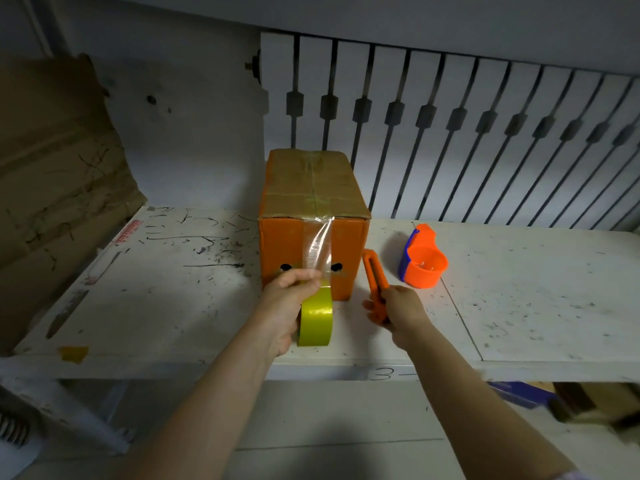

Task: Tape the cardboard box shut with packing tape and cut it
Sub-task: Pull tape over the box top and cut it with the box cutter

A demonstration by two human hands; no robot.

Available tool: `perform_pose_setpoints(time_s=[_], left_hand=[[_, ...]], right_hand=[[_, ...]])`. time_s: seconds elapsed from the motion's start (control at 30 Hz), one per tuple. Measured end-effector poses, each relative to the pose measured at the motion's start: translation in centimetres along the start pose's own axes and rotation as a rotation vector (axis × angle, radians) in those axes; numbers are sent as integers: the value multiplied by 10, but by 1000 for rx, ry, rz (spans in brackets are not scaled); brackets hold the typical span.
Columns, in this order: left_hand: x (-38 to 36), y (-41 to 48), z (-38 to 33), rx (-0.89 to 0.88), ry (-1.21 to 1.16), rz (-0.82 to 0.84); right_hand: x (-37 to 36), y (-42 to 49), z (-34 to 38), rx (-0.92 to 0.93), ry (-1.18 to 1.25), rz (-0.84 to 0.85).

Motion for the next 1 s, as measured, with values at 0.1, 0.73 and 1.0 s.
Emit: perform_pose_setpoints(time_s=[0.1,0.73,1.0], left_hand=[[-1,-3,-1,14,1,-11],[-3,-13,-5,43,-1,5],[1,-13,-6,42,-33,-32]], right_hand=[[-2,-28,2,29,278,217],[23,-90,22,406,-144,298],[22,-99,42,578,-418,308]])
Point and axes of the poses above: each hand's wrist, its own y-axis towards the middle knuckle, its own x-axis out of the back of the hand, z = x × y, the point moved 4 cm from there along y, towards the middle knuckle, and after that the axes turned 13 degrees about y, right-handed, at the moved point
